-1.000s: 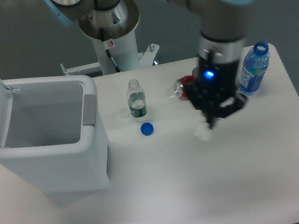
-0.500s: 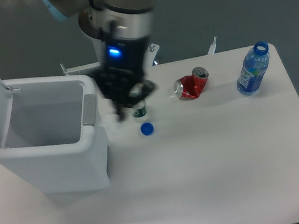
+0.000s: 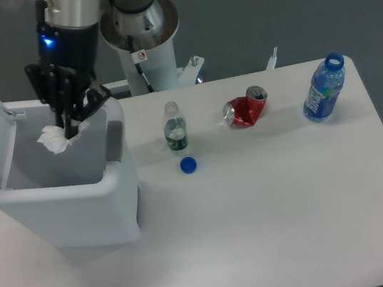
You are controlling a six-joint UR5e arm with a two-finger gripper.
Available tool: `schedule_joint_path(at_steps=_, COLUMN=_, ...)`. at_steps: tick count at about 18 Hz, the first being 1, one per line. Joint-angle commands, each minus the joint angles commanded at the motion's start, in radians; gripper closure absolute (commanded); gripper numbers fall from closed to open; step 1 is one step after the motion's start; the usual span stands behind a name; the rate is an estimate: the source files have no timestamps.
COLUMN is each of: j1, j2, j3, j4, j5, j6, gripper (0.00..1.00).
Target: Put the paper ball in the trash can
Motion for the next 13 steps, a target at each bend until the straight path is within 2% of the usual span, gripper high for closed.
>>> schedule_joint_path(at_steps=6, j1=0.017, j2=-0.002, j3=0.029, j4=0.006, j5=0.015, j6=0.0, gripper=0.0)
schedule_joint_path(at_steps=9, j1=0.121, j2=-0.006, j3=0.035, j4=0.009, j5=0.069, j6=0.056, gripper=0.0)
schedule_joint_path(at_steps=12, j1=0.248, j2=-0.014, j3=0.029, j4=0.006, j5=0.075, j6=0.223, gripper=0.0)
schedule_joint_path(at_steps=13, j1=0.293, j2=-0.032, j3=0.029, j4=0.006, j5=0.075, j6=0.262, gripper=0.0)
